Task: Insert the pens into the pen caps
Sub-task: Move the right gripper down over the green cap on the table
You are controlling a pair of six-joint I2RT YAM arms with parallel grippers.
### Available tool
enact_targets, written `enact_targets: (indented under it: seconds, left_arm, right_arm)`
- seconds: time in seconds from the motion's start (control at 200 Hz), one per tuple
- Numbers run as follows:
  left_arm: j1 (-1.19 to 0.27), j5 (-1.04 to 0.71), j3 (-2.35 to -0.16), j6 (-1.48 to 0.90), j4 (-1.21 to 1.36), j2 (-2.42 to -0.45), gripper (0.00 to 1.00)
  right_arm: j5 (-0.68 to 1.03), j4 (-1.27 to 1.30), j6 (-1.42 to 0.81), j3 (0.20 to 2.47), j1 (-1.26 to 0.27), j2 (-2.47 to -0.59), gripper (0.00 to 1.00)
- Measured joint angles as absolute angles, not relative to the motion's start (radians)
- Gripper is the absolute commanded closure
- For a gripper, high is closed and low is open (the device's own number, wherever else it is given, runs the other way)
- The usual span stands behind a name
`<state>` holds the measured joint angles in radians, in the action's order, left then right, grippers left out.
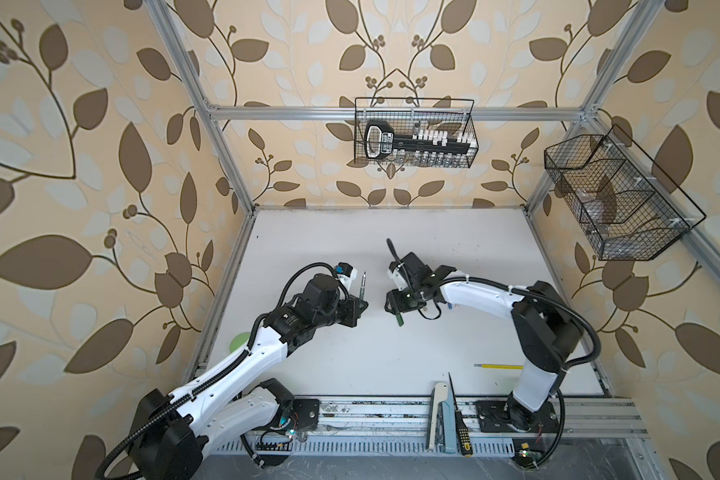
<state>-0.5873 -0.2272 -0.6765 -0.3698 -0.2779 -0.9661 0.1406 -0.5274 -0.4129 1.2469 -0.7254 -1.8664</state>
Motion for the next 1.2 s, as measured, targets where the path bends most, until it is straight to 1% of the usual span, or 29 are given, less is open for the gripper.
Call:
enact_targets:
  seconds: [0.08, 0.175, 0.36, 0.57, 0.655, 0.695, 0.8, 0.88, 0.93, 0.97, 1.0, 1.015, 1.06, 1.115, 1.2]
  left_arm:
    - [-0.587, -0.225, -0.677, -0.370, -0.291, -0.953, 1.00]
    - [-0.587, -0.222, -0.676, -0.369, -0.303, -0.943, 1.00]
    - [-0.587, -0.204, -0.668, -0.368, -0.316, -0.936, 1.00]
    - [-0.587, -0.201, -0.667, -0.366, -0.323, -0.941, 1.00]
    - [-0.587, -0.201, -0.667, -0.365, -0.323, -0.944, 1.00]
    - [-0.587, -0.201, -0.667, -0.365, -0.323, -0.945, 1.00]
    - [-0.587, -0.201, -0.667, -0.364, -0.323, -0.946, 1.00]
    - [-0.587, -0.201, -0.667, -0.364, -0.322, -0.949, 1.00]
    - [-0.587, -0.201, -0.667, -0.362, -0.322, -0.954, 1.00]
    - [-0.587, -0.201, -0.667, -0.360, -0.322, -0.960, 1.00]
    - [-0.587, -0.201, -0.667, -0.358, -0.322, -0.965, 1.00]
    - [-0.587, -0.201, -0.667, -0.358, -0.322, -0.967, 1.00]
    - [-0.587, -0.201, -0.667, -0.356, -0.321, -0.975, 1.00]
    - [-0.587, -0.201, -0.667, -0.353, -0.321, -0.983, 1.00]
    - [-0.587, -0.201, -0.667, -0.348, -0.321, -0.991, 1.00]
  right_arm:
    - [0.103, -0.606, -0.391, 1.296, -0.748, -1.912, 0.45]
    - [0.069, -0.662, -0.380, 1.324, -0.756, -1.919, 0.46]
    - [0.033, -0.717, -0.371, 1.336, -0.758, -1.925, 0.47]
    - [0.000, -0.769, -0.368, 1.378, -0.769, -1.994, 0.49]
    - [-0.001, -0.771, -0.364, 1.388, -0.775, -1.999, 0.56]
    - [-0.001, -0.772, -0.368, 1.390, -0.776, -2.001, 0.64]
    - [-0.005, -0.775, -0.366, 1.396, -0.780, -2.010, 0.78]
    - [-0.008, -0.776, -0.361, 1.399, -0.780, -2.012, 0.87]
    - [-0.009, -0.778, -0.368, 1.403, -0.780, -2.012, 0.88]
    - [-0.009, -0.778, -0.365, 1.406, -0.780, -2.012, 0.88]
    - [-0.012, -0.780, -0.362, 1.407, -0.780, -2.012, 0.85]
    - [-0.013, -0.780, -0.362, 1.408, -0.780, -2.012, 0.82]
    - [-0.019, -0.781, -0.357, 1.409, -0.780, -2.012, 0.67]
    - [-0.024, -0.782, -0.356, 1.409, -0.779, -2.012, 0.56]
    - [-0.025, -0.778, -0.334, 1.409, -0.776, -2.012, 0.53]
